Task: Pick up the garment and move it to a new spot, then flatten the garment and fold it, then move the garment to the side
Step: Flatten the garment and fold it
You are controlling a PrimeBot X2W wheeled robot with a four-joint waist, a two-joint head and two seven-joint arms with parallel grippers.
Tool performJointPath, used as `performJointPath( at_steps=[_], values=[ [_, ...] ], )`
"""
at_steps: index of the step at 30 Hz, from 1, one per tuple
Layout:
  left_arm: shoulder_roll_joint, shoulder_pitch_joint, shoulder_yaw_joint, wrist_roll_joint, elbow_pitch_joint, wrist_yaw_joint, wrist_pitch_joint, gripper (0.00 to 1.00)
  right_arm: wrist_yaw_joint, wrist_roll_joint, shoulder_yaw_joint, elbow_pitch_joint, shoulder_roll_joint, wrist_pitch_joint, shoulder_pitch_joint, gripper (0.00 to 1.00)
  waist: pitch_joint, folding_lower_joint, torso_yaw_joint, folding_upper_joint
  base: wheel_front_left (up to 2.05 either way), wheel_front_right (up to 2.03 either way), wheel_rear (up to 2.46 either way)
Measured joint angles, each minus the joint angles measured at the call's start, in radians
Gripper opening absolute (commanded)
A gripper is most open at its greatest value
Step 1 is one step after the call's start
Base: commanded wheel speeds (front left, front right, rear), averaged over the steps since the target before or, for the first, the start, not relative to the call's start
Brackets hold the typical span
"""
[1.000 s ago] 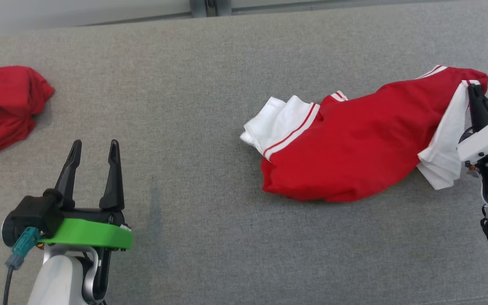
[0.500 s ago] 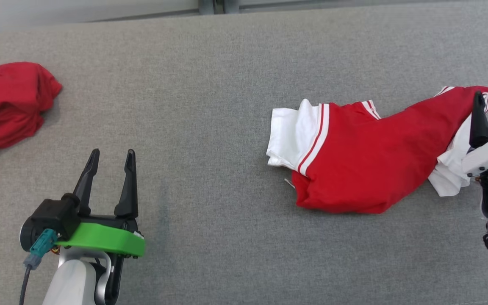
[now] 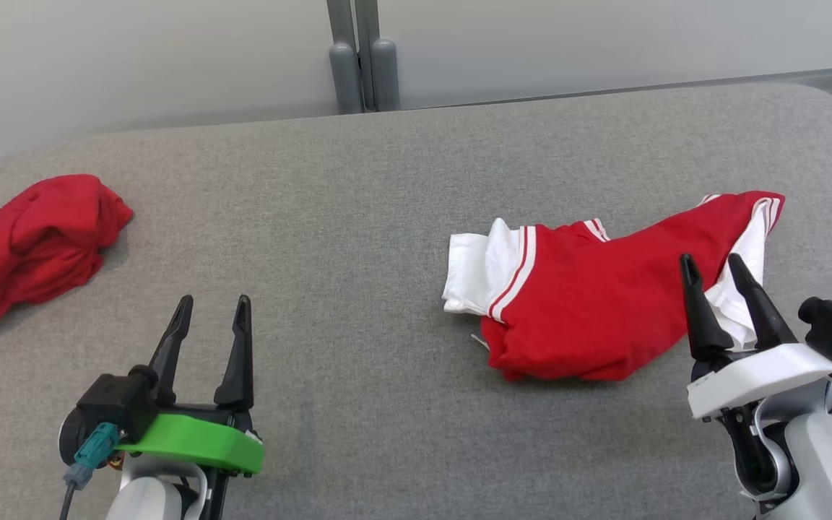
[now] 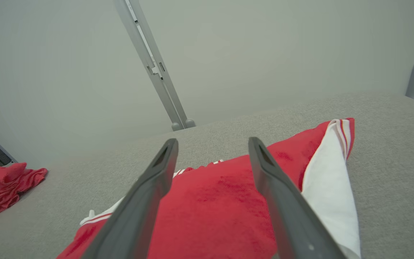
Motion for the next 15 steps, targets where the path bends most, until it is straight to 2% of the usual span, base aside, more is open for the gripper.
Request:
performJointPath(
  at_steps=[4, 7, 10, 15],
  values=[
    [0.0, 0.002, 0.004, -0.005, -0.002, 0.0, 0.0, 1.0, 0.0, -0.004, 0.027, -0.013, -0.015, 0.03, 0.002, 1.0, -0.007, 0.0, 0.009, 0.0, 0.0, 0.0, 0.0],
    [-0.001, 0.001, 0.004, -0.005, -0.005, 0.0, 0.0, 1.0, 0.0, -0.006, 0.051, -0.013, -0.028, 0.073, -0.058, 1.0, -0.003, 0.0, 0.02, 0.0, 0.0, 0.0, 0.0],
    [-0.002, -0.006, 0.003, -0.005, -0.009, 0.0, 0.0, 1.0, 0.0, 0.014, 0.093, 0.022, -0.035, 0.179, -0.151, 1.0, 0.008, 0.0, 0.036, 0.0, 0.0, 0.0, 0.0],
    [-0.011, -0.035, -0.005, -0.006, -0.014, 0.0, 0.0, 1.0, 0.0, 0.019, 0.153, 0.156, -0.057, 0.381, -0.367, 1.0, 0.039, 0.0, 0.077, 0.0, 0.0, 0.0, 0.0]
  ],
)
